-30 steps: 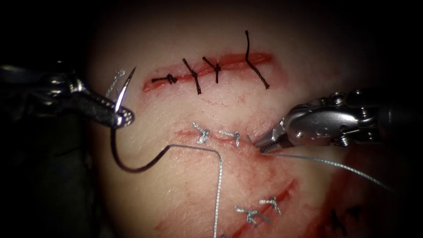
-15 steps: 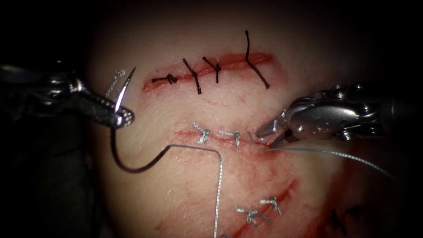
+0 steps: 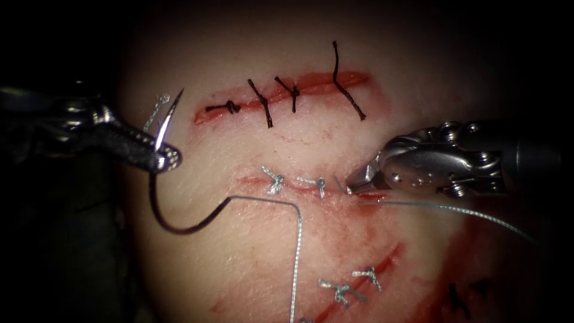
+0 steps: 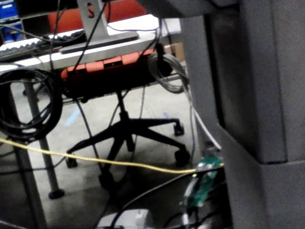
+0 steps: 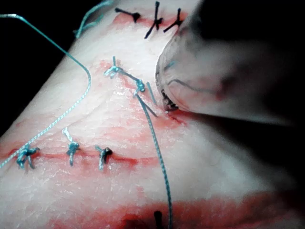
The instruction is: Wound Closure
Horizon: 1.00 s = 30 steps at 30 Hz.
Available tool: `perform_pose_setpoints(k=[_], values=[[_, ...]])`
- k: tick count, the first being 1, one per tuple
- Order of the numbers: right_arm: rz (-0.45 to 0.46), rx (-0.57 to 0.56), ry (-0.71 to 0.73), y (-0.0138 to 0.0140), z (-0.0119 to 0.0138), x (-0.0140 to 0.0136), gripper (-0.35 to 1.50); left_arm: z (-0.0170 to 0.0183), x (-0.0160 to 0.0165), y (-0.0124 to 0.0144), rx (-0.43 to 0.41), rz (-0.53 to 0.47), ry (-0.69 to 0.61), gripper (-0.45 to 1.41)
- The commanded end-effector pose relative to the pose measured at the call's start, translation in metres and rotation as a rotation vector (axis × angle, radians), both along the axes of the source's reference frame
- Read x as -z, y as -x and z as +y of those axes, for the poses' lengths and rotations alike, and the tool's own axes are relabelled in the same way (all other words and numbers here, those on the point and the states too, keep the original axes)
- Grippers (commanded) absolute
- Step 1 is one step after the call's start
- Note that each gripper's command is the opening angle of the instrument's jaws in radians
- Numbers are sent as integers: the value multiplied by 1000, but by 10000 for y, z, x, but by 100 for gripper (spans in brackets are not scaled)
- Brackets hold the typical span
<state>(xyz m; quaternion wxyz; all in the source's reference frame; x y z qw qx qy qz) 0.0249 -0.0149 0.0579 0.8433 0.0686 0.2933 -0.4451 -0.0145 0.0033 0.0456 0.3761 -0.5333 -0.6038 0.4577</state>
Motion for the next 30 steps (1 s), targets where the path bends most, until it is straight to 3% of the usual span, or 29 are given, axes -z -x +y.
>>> perform_pose_setpoints(k=[1,13,16,20,26,27,30], values=[[2,-2,-1,-8,2,-1,-35,0,-5,5,0,0,0,-45],[-3,-73,9,0,18,12,-35,0,-4,4,-1,-1,-2,-45],[-3,-74,10,1,19,13,16,0,-4,4,1,-2,4,-45],[24,11,-18,-6,11,8,61,0,-4,4,1,-2,4,-45],[29,53,-60,-14,-6,0,66,0,-4,4,0,-2,4,-45],[31,62,-78,-14,-7,0,44,0,-4,4,1,-2,4,-45],[31,67,-85,-17,-9,1,19,0,-4,4,1,-2,4,-45]])
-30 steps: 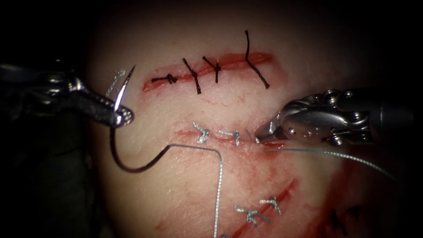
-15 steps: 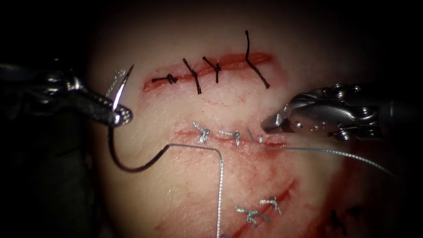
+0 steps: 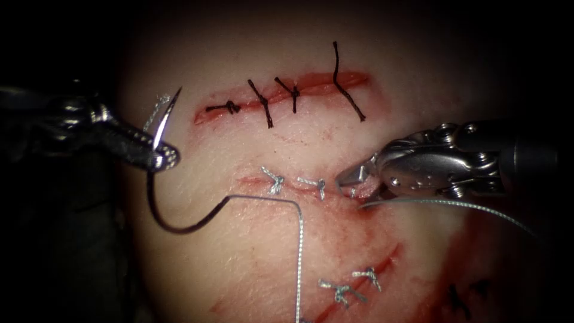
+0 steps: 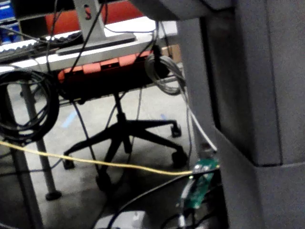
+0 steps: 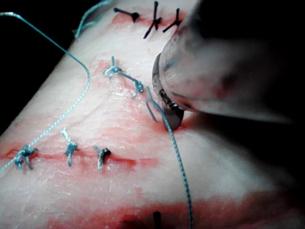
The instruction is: Wound Closure
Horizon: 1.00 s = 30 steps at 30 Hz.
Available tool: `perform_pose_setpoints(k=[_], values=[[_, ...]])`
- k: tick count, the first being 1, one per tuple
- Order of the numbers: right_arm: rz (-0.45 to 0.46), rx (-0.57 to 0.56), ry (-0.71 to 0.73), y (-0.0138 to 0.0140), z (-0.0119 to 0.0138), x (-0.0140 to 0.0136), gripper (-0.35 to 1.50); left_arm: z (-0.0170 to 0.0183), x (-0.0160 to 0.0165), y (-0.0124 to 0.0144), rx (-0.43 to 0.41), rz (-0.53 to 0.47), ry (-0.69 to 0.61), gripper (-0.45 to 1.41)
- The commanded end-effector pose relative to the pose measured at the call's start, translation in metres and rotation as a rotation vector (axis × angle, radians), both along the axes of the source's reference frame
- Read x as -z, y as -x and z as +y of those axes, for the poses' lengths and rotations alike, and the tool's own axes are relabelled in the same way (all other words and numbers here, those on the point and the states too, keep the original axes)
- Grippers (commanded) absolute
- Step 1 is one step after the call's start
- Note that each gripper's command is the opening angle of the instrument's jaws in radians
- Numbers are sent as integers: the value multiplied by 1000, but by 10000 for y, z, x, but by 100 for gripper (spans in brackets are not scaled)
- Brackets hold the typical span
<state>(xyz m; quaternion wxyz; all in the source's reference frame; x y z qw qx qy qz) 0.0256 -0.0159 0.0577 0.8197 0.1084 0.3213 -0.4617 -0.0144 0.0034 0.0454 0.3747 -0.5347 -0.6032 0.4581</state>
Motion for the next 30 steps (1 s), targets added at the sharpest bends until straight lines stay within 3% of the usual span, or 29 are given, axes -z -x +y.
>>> perform_pose_setpoints(k=[1,4,6,16,24,30], values=[[3,1,2,-12,-2,-3,4,-1,-5,5,0,0,0,-45],[3,3,5,-12,-4,-5,-28,0,-5,5,0,0,0,-45],[3,2,5,-12,-4,-5,-35,0,-5,5,0,0,0,-45],[1,7,1,-12,1,-3,-35,-1,-4,5,1,0,0,-45],[-6,-77,87,3,35,26,-35,-1,-4,5,1,0,0,-45],[-8,-88,93,12,43,27,-35,-1,-4,5,1,0,0,-45]])
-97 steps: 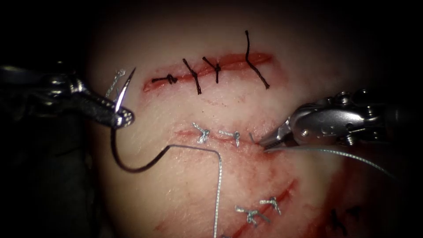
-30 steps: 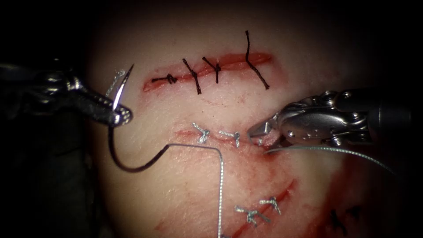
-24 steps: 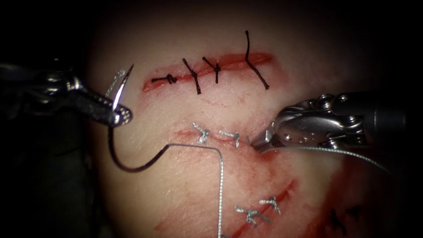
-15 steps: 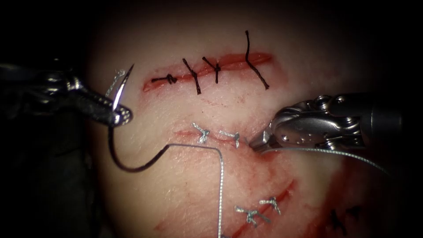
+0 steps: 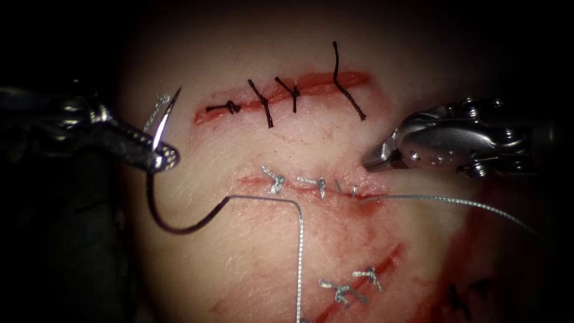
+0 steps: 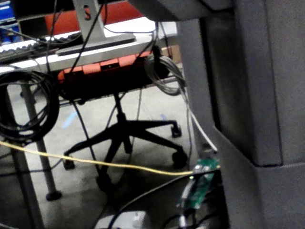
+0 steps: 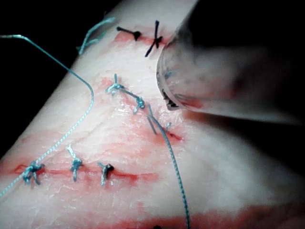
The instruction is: Wound Closure
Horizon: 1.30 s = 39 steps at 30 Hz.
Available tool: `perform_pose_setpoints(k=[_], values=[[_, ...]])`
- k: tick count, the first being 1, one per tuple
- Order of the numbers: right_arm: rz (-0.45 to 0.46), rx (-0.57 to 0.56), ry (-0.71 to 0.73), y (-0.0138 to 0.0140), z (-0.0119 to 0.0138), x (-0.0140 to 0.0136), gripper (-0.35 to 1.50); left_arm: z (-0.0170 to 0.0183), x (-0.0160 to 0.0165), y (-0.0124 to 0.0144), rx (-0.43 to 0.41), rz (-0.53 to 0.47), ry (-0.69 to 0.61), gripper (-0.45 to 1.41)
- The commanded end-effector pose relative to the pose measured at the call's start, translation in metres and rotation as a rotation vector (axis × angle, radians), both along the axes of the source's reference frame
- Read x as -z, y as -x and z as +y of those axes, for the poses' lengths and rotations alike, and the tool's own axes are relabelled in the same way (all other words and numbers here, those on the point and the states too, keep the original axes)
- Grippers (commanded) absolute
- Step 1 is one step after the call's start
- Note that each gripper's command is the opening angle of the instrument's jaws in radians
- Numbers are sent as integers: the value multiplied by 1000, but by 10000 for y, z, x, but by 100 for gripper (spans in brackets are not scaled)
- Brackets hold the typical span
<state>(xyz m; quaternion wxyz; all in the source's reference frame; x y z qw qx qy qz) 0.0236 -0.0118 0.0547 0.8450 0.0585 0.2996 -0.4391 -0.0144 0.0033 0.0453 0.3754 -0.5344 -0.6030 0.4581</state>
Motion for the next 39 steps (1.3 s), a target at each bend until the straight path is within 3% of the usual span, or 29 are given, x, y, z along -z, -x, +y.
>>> perform_pose_setpoints(k=[1,2,7,11,17,26,31,35,39], values=[[2,0,1,-7,2,-3,-35,-1,-6,5,-1,2,2,-45],[-6,-42,-21,-7,2,-2,-1,-2,-8,8,3,3,10,-45],[18,-97,-48,-5,1,-1,32,-10,-23,20,-21,-12,39,-45],[32,-101,-50,-4,0,0,39,-13,-31,23,-24,-6,30,-45],[-1,0,-6,-13,-20,-15,61,-12,-32,23,-28,-7,25,-45],[8,62,-12,-22,-47,-41,44,-12,-31,23,-28,-7,25,-45],[12,74,-6,-22,-49,-44,19,-12,-30,23,-29,-8,23,-45],[16,83,0,-24,-50,-44,-13,-11,-28,23,-28,-8,22,-45],[15,84,4,-25,-53,-47,-10,-11,-28,22,-29,-8,21,-45]])
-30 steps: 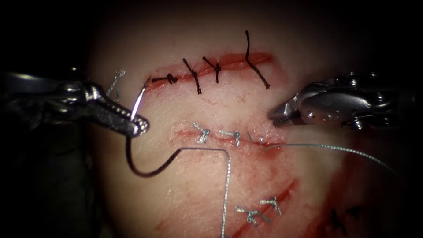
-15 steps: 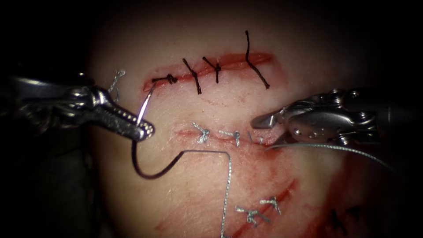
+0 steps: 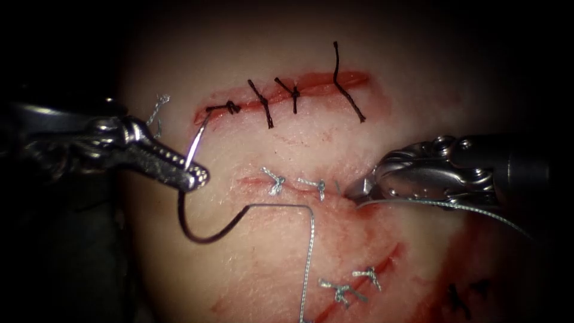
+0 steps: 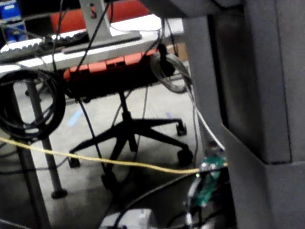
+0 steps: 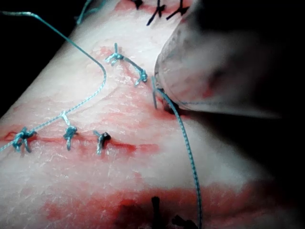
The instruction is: Wound Closure
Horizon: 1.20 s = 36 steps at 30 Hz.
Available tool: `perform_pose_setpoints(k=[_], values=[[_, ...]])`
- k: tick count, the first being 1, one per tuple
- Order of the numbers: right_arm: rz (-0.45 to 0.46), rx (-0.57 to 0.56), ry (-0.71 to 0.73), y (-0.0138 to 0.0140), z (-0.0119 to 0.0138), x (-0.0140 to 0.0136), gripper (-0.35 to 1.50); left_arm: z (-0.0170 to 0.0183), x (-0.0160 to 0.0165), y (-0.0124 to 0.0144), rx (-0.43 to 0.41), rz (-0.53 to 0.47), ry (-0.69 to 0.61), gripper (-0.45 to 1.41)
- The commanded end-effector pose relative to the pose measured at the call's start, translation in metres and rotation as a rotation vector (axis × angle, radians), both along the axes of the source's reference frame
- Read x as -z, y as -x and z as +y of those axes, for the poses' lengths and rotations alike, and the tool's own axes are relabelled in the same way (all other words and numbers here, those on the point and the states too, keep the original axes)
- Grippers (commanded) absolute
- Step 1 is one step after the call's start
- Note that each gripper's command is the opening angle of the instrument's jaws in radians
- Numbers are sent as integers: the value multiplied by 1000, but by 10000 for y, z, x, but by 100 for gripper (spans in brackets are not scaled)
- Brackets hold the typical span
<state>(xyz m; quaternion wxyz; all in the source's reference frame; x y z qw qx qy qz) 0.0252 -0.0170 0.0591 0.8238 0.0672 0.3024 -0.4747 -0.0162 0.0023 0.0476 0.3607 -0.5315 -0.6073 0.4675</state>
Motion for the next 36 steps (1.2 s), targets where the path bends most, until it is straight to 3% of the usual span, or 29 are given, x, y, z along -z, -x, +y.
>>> perform_pose_setpoints(k=[1,4,11,13,18,19,22,23,24,36], values=[[3,5,6,-9,-1,-4,-10,-1,-5,4,0,0,0,-45],[5,10,11,-10,-3,-7,-6,0,-5,4,-1,-1,0,-45],[7,15,13,-11,-4,-6,78,0,-3,3,-2,-2,-2,-45],[9,20,16,-11,-4,-6,81,0,-2,3,-2,-2,-3,-45],[9,23,12,-13,-6,-6,61,1,-1,2,-2,-3,-4,-45],[9,23,12,-13,-7,-6,37,1,-1,2,-2,-3,-4,-45],[6,25,13,-12,-8,-7,17,1,-1,2,-3,-3,-5,-45],[6,26,14,-12,-8,-7,-1,2,0,1,-3,-4,-5,-45],[1,29,15,-11,-9,-8,-32,2,0,1,-3,-4,-6,-45],[-19,6,10,-9,-4,-4,-35,5,4,-2,-5,-6,-10,-45]])
